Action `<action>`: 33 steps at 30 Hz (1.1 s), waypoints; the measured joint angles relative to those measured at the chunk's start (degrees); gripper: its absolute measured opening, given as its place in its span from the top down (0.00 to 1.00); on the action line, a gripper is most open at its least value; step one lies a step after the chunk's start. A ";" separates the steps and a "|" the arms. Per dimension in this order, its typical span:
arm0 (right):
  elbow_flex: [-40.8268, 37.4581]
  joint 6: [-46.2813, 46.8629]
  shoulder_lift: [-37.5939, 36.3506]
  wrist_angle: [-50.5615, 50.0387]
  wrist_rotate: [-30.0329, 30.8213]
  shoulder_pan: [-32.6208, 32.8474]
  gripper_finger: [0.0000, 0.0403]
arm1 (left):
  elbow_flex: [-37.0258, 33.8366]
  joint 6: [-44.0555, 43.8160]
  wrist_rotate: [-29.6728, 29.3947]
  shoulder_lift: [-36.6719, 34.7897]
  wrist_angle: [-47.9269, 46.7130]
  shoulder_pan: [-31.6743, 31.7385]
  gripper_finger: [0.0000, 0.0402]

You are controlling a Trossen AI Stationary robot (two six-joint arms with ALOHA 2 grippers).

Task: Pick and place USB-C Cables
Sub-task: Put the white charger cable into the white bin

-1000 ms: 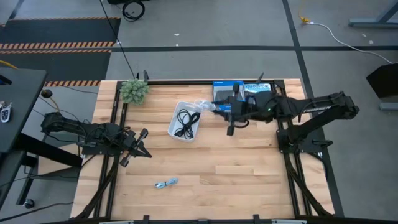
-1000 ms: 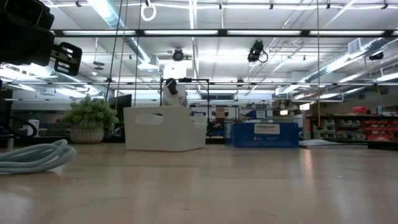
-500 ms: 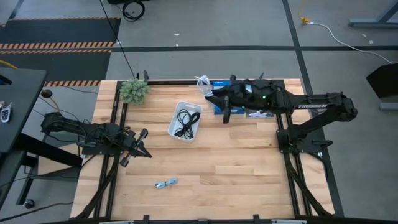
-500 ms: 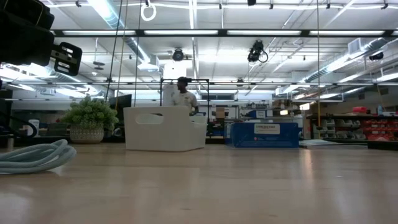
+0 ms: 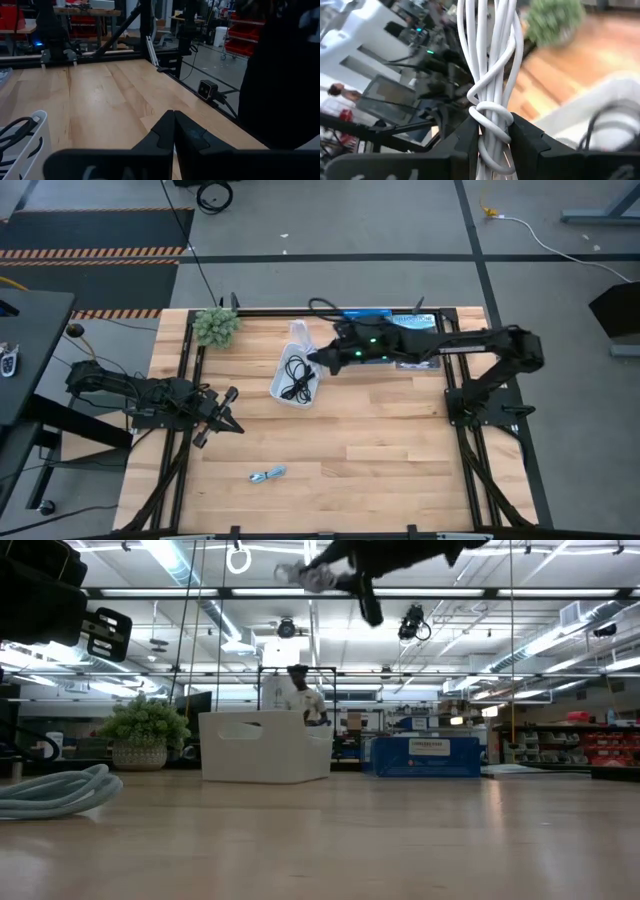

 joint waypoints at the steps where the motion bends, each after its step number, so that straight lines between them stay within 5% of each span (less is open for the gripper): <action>1: 0.00 2.16 1.15 0.04 -0.55 -0.23 0.77 | 0.00 0.02 0.00 0.01 -0.04 -0.01 0.97; 13: 6.35 15.62 15.37 -0.19 -4.58 -2.05 0.77 | -0.01 0.02 0.00 0.00 -0.03 -0.01 0.97; 20: 7.02 24.93 24.33 0.00 -12.20 -4.51 0.77 | -0.01 0.02 0.00 0.02 -0.05 0.00 0.97; 33: 7.15 40.10 31.78 3.30 -12.72 -7.48 0.67 | -0.01 0.00 -0.01 0.02 -0.07 0.00 0.97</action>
